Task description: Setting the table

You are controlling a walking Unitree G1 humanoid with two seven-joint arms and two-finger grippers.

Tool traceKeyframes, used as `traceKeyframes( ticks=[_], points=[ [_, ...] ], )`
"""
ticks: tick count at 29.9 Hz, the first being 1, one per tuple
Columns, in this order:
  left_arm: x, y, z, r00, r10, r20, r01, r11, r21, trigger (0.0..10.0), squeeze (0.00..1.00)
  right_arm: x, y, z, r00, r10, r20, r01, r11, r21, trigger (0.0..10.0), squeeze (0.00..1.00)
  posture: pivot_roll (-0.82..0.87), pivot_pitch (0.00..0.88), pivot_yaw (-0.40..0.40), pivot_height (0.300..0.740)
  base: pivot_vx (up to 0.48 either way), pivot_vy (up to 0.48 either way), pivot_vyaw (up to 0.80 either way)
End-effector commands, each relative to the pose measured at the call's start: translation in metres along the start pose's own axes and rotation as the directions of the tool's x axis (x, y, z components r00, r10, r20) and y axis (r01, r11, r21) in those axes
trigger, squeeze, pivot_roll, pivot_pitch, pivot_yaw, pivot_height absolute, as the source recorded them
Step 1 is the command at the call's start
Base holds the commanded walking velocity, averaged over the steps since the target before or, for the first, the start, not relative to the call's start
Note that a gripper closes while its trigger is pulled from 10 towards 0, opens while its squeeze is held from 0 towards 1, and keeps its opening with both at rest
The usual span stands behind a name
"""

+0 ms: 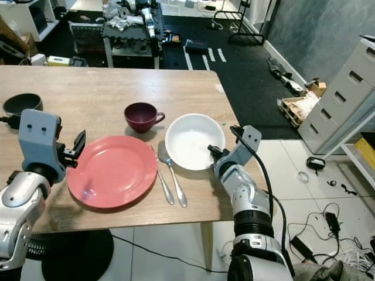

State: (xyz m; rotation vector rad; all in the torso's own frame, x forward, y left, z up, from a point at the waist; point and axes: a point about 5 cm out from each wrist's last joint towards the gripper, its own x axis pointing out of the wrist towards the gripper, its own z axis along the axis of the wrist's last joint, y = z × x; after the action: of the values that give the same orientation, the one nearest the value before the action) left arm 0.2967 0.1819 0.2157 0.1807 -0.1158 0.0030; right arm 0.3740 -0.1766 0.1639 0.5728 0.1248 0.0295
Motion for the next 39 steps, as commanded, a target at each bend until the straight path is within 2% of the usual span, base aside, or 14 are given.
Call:
traceKeyframes(
  ticks=[1, 2, 3, 4, 5, 6, 7, 9, 13, 14, 17, 20, 26, 39],
  points=[
    [0.001, -0.001, -0.004, 1.0, 0.002, -0.016, -0.002, 1.0, 0.003, 10.0, 0.0, -0.005, 0.006, 0.013, 0.995, 0.039, 0.088, -0.038, 0.999, -0.008, 0.0, 0.0, 0.08, 0.047, 0.026, 0.74, 0.0, 0.0, 0.0],
    [0.001, -0.001, -0.004, 1.0, 0.001, -0.017, -0.001, 1.0, 0.001, 10.0, 0.0, -0.009, 0.012, 0.023, 0.985, 0.069, 0.157, -0.065, 0.998, -0.026, 0.0, 0.0, 0.07, 0.04, 0.03, 0.74, 0.0, 0.0, 0.0],
    [0.001, -0.001, -0.005, 1.0, -0.002, -0.019, 0.002, 1.0, -0.001, 10.0, 0.0, -0.015, 0.017, 0.032, 0.972, 0.099, 0.214, -0.091, 0.995, -0.047, 0.9, 0.0, 0.07, 0.039, 0.031, 0.74, 0.0, 0.0, 0.0],
    [0.001, -0.001, -0.005, 1.0, -0.002, -0.019, 0.002, 1.0, -0.001, 10.0, 0.0, -0.015, 0.017, 0.032, 0.972, 0.099, 0.214, -0.091, 0.995, -0.047, 0.9, 0.0, 0.07, 0.039, 0.031, 0.74, 0.0, 0.0, 0.0],
    [0.001, -0.002, -0.005, 1.0, -0.007, -0.023, 0.007, 1.0, -0.005, 10.0, 0.0, -0.023, 0.023, 0.043, 0.95, 0.121, 0.287, -0.111, 0.993, -0.05, 10.0, 0.0, 0.06, 0.035, 0.035, 0.74, 0.0, 0.0, 0.0],
    [0.001, -0.002, -0.005, 1.0, -0.007, -0.023, 0.007, 1.0, -0.005, 10.0, 0.0, -0.023, 0.023, 0.043, 0.95, 0.121, 0.287, -0.111, 0.993, -0.05, 10.0, 0.0, 0.06, 0.035, 0.035, 0.74, 0.0, 0.0, 0.0],
    [0.001, -0.003, -0.007, 0.999, -0.017, -0.028, 0.017, 1.0, -0.011, 10.0, 0.0, -0.033, 0.028, 0.052, 0.925, 0.137, 0.354, -0.118, 0.99, -0.073, 10.0, 0.0, 0.05, 0.029, 0.041, 0.74, 0.0, 0.0, 0.0],
    [0.001, -0.006, -0.008, 0.999, -0.037, -0.036, 0.036, 0.999, -0.017, 10.0, 0.0, -0.049, 0.033, 0.059, 0.891, 0.161, 0.424, -0.117, 0.985, -0.127, 10.0, 0.0, 0.04, 0.024, 0.049, 0.74, 0.0, 0.0, 0.0],
    [0.0, -0.009, -0.009, 0.998, -0.057, -0.036, 0.056, 0.998, -0.012, 10.0, 0.0, -0.062, 0.033, 0.054, 0.887, 0.184, 0.423, -0.12, 0.977, -0.173, 10.0, 0.0, 0.03, 0.02, 0.055, 0.74, 0.0, 0.0, 0.0],
    [-0.001, -0.011, -0.009, 0.997, -0.073, -0.035, 0.072, 0.997, -0.01, 10.0, 0.0, -0.072, 0.032, 0.047, 0.889, 0.215, 0.404, -0.123, 0.963, -0.24, 10.0, 0.0, 0.03, 0.018, 0.062, 0.74, 0.0, 0.0, 0.0],
    [-0.003, -0.013, -0.011, 0.996, -0.085, -0.038, 0.085, 0.996, -0.02, 10.0, 0.0, -0.081, 0.024, 0.035, 0.903, 0.232, 0.362, -0.121, 0.945, -0.304, 10.0, 0.0, 0.01, 0.017, 0.07, 0.74, 0.0, 0.0, 0.0],
    [-0.003, -0.016, -0.011, 0.995, -0.094, -0.036, 0.092, 0.995, -0.044, 10.0, 0.0, -0.082, 0.019, 0.031, 0.909, 0.225, 0.352, -0.112, 0.943, -0.314, 10.0, 0.0, 0.01, 0.017, 0.072, 0.74, 0.0, 0.0, 0.0],
    [0.0, -0.021, -0.009, 0.996, -0.092, -0.019, 0.091, 0.994, -0.069, 10.0, 0.0, -0.08, 0.021, 0.033, 0.91, 0.213, 0.355, -0.098, 0.944, -0.315, 10.0, 0.0, 0.01, 0.013, 0.068, 0.74, 0.0, 0.0, 0.0],
    [0.0, -0.024, -0.006, 0.995, -0.097, 0.0, 0.097, 0.993, -0.074, 10.0, 0.0, -0.077, 0.018, 0.029, 0.918, 0.201, 0.341, -0.083, 0.941, -0.329, 10.0, 0.0, 0.01, 0.013, 0.07, 0.74, -0.018, 0.0, 0.0]
  ],
)
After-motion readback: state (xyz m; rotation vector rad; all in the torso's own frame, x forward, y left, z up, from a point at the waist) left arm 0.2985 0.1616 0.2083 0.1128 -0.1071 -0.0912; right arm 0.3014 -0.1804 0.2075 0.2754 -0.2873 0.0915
